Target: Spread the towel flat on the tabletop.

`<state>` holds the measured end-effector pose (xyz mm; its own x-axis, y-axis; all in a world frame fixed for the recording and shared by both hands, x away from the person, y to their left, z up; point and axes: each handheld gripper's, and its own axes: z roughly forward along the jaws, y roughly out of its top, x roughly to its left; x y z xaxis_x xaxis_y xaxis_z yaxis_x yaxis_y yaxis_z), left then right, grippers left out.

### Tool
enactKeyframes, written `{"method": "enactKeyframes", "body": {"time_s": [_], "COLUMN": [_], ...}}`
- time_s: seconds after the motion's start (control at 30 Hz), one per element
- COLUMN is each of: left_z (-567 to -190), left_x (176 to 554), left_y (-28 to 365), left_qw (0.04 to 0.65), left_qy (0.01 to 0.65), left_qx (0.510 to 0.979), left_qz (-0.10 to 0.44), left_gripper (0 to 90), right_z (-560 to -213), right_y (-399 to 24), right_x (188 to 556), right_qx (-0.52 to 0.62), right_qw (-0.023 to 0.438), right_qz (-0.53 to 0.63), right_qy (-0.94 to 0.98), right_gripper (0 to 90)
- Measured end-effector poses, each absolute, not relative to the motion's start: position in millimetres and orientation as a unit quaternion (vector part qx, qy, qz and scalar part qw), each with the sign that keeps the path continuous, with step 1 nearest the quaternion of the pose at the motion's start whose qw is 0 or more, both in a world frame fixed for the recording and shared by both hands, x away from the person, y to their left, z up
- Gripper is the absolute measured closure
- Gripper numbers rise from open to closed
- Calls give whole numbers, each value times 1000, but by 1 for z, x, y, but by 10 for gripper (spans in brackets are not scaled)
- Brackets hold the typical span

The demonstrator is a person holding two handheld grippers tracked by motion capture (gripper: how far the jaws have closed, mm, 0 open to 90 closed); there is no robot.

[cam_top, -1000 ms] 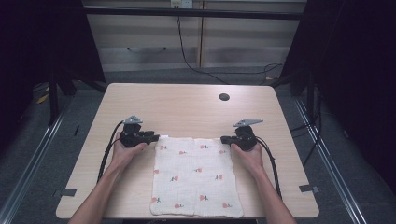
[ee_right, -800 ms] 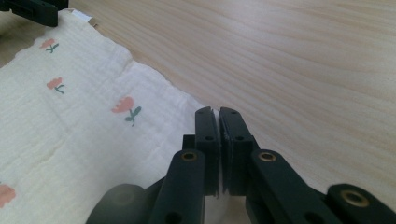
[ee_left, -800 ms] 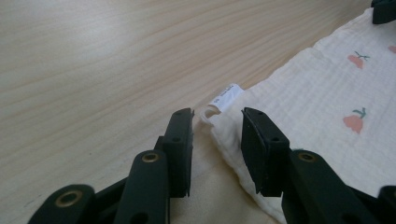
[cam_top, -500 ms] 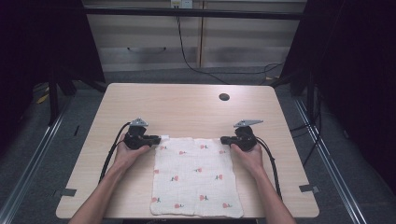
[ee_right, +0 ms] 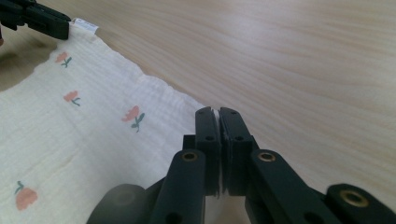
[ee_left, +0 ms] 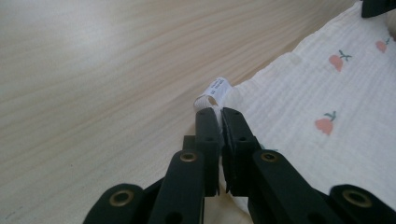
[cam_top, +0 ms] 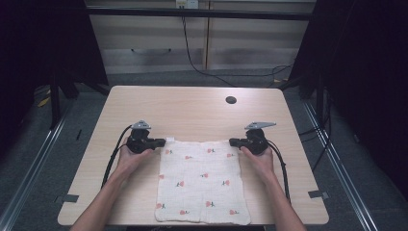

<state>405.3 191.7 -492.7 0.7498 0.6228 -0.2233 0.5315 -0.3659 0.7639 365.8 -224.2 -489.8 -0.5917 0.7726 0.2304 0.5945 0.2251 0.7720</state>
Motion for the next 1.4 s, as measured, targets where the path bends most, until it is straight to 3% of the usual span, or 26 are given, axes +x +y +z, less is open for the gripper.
{"method": "enactKeyframes", "body": {"time_s": [1.4], "left_z": [-415], "left_x": [393], "left_y": [191], "left_qw": [535], "left_qy": [325], "left_qx": [773], "left_qz": [100], "left_gripper": [862], "right_z": [-416], "right_y": [-229], "right_x": [359], "right_qx": [397], "right_qw": [148], "right_qz": [513], "right_qy": [746], "right_gripper": [878]}}
